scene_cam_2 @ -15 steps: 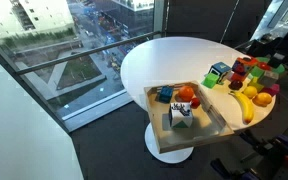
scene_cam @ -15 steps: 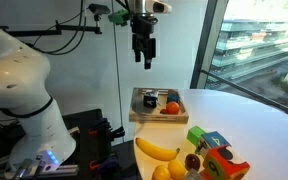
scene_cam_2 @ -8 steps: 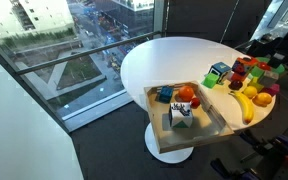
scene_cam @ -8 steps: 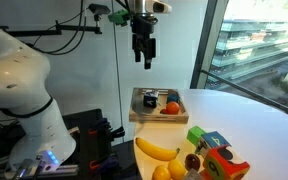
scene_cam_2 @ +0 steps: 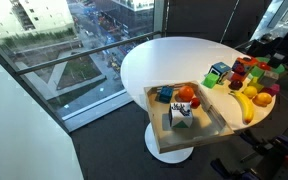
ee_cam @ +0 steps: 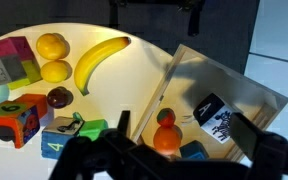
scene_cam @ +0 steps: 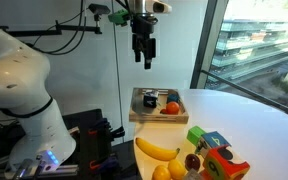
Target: Put the banana in the box
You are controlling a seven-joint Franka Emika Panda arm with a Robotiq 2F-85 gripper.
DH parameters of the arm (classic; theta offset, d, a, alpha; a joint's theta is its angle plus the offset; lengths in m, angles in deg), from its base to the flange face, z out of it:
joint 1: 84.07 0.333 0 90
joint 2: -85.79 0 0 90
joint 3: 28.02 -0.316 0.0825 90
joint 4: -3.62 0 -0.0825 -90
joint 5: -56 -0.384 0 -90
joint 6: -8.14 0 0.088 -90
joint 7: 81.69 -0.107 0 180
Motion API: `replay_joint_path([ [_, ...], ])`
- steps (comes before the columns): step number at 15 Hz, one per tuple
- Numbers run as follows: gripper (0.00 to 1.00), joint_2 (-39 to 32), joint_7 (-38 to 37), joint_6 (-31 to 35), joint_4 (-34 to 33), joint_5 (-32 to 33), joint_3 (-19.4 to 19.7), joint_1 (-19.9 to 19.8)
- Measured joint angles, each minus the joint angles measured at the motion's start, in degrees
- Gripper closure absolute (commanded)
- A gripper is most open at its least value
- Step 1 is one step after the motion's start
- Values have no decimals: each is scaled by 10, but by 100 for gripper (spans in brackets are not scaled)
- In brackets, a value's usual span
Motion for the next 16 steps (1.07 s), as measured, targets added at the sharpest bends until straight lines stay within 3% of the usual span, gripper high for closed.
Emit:
replay_joint_path([
  [8, 0, -7, 0, 0, 2, 1, 14, -7],
  [16, 0, -34, -13, 31, 37, 29, 23, -51],
])
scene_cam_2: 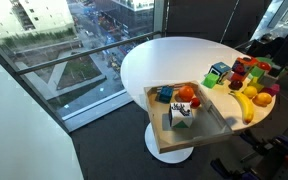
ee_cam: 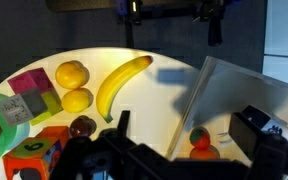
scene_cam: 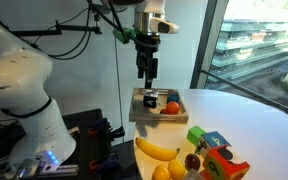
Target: Put the banana in the box
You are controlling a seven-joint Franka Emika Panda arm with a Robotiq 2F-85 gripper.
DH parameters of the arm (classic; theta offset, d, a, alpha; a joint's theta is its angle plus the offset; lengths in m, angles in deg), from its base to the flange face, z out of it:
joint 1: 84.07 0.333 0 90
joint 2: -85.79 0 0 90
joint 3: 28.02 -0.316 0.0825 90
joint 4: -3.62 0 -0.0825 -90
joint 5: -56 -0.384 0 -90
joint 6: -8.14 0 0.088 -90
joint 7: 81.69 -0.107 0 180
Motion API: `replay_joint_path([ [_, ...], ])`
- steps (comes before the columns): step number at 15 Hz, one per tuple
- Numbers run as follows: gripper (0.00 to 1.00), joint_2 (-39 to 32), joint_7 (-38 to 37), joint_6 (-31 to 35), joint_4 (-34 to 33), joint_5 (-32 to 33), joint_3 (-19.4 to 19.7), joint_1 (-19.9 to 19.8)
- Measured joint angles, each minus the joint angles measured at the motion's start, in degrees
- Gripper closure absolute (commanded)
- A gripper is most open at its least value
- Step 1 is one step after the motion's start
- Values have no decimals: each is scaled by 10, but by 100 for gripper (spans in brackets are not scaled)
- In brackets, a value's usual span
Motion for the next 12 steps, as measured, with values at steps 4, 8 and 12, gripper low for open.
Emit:
replay_joint_path([
  [4, 0, -26, -48, 61, 36, 31, -1, -20],
  [8, 0, -64, -113, 121, 67, 55, -2, -40],
  [12, 0, -112, -155, 183, 81, 62, 0, -60],
])
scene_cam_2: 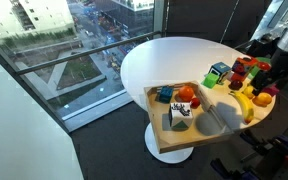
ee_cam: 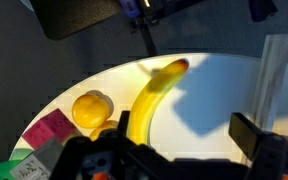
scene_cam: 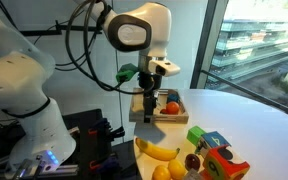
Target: Put the banana in the box
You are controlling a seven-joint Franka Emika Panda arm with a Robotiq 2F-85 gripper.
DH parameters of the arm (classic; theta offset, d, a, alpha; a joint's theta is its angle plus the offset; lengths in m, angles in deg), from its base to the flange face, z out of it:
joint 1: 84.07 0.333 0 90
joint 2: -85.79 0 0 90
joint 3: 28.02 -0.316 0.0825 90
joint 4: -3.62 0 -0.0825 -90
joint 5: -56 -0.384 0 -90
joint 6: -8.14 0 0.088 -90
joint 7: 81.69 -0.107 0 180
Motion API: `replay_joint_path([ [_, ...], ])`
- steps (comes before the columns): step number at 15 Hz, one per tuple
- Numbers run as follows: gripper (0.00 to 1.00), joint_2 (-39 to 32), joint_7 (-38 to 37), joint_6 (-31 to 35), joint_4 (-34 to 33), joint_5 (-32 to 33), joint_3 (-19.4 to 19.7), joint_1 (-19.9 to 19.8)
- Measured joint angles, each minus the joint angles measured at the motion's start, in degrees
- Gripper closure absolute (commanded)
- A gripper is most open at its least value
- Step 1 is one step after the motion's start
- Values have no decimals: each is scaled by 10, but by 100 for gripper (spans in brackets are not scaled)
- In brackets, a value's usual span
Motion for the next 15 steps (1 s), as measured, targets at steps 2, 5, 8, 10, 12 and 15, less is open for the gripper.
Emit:
replay_joint_path([
  [2, 0, -24, -7, 30, 1, 0, 4, -7],
  [5, 0, -53, -11, 66, 1, 0, 13, -11],
  [8, 0, -63, -11, 69, -2, 0, 16, -11],
  [10, 0, -63, -11, 69, -2, 0, 16, -11],
  [12, 0, -63, -11, 69, -2, 0, 16, -11],
  [15, 0, -65, -11, 69, -1, 0, 16, -11],
])
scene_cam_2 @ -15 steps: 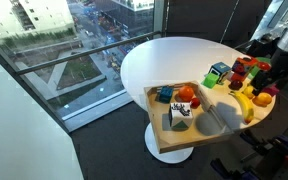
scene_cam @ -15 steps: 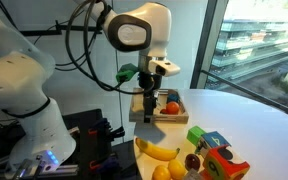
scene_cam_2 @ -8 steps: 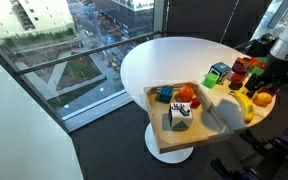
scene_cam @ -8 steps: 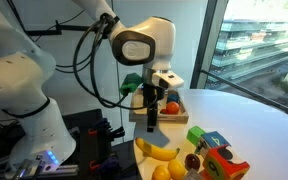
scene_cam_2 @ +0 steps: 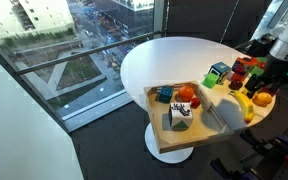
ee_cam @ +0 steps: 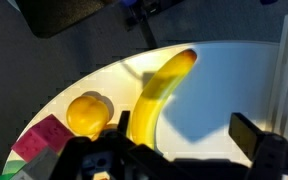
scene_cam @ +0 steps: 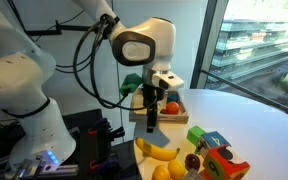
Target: Put the banana in the box
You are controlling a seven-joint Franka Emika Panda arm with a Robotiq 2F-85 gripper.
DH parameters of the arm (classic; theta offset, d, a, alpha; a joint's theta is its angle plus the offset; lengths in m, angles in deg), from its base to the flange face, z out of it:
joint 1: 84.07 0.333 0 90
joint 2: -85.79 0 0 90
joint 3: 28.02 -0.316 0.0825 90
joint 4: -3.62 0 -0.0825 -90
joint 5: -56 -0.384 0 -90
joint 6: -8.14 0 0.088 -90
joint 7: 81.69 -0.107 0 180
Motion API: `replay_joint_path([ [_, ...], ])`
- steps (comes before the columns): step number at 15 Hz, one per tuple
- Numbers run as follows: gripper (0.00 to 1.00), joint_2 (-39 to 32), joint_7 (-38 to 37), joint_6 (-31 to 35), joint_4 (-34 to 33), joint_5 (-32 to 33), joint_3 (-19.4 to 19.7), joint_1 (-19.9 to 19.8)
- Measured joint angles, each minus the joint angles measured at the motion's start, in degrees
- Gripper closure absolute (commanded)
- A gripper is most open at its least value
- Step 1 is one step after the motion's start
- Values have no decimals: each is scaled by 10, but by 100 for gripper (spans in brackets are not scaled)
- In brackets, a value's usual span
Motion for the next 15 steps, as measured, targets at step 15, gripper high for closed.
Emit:
replay_joint_path([
  [15, 0, -136, -83, 173, 3, 39, 40, -12],
])
